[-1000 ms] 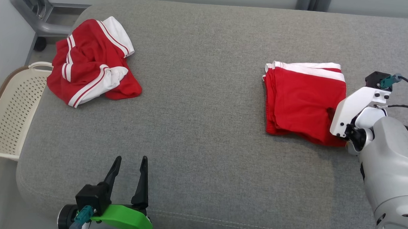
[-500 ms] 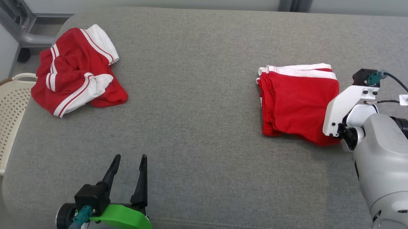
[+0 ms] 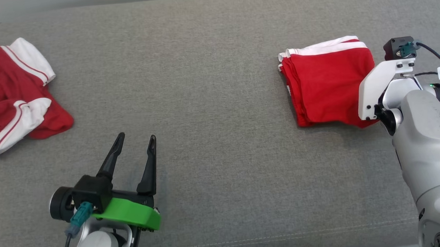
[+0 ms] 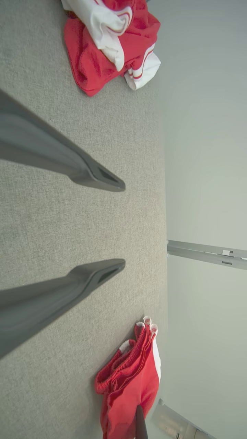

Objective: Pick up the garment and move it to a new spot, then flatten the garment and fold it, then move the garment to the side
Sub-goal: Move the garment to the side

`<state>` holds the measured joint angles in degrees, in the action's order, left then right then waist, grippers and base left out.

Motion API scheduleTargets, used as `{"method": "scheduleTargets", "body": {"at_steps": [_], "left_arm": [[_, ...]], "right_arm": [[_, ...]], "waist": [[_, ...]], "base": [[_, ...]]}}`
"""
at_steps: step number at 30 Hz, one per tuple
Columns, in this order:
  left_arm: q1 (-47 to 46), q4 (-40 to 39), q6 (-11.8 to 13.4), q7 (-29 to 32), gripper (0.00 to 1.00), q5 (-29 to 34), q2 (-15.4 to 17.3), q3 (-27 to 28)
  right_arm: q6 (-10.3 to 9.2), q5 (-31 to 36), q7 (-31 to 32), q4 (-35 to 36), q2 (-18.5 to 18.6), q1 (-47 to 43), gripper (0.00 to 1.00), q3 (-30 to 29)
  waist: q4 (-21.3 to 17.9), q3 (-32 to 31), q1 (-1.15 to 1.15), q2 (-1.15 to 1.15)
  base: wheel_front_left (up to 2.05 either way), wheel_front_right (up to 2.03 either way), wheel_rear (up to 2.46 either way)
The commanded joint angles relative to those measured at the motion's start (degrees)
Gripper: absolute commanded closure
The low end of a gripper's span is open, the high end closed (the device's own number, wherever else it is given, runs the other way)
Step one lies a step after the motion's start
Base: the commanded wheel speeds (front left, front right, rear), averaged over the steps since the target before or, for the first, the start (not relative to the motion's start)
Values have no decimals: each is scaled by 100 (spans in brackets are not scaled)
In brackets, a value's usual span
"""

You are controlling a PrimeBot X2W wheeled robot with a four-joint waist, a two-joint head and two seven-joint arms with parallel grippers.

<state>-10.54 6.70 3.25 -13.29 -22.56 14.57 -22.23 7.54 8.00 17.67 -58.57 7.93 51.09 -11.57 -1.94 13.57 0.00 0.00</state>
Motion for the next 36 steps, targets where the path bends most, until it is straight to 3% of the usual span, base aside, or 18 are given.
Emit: {"method": "scheduleTargets", "body": {"at_steps": [1,13,20,26,33,34,35,36], "left_arm": [[-171,-111,8,44,0,42,70,2],[-721,-1038,-50,484,0,391,342,-200],[-929,-1651,-93,849,0,626,520,-376],[-989,-2153,-116,1092,0,641,549,-494],[-1039,-2592,-129,1312,0,762,625,-646],[-1023,-2613,-118,1342,0,788,656,-657],[-1005,-2630,-106,1364,0,786,661,-661],[-994,-2641,-103,1374,0,777,663,-666]], "right_arm": [[-10,-123,-66,-23,104,117,100,148],[-10,-852,-445,4,1044,707,100,1422],[-10,-1141,-793,-77,1636,1060,100,1734],[-10,-1012,-1022,-155,2132,1389,100,2091],[-10,-895,-1309,-390,2672,1629,100,2064],[-10,-896,-1402,-407,2702,1662,44,2027],[-10,-845,-1509,-416,2747,1671,0,2010],[-10,-799,-1620,-423,2784,1667,0,2007]], "waist": [[-616,513,0,0],[-1181,1411,0,0],[-1274,1843,0,0],[-1268,2184,0,0],[-1137,2475,0,0],[-1130,2514,0,0],[-1115,2546,0,0],[-1093,2567,0,0]], "base": [[0,0,0],[0,0,0],[0,0,0],[0,0,0],[0,0,0],[0,0,0],[0,0,0],[0,0,0]]}}
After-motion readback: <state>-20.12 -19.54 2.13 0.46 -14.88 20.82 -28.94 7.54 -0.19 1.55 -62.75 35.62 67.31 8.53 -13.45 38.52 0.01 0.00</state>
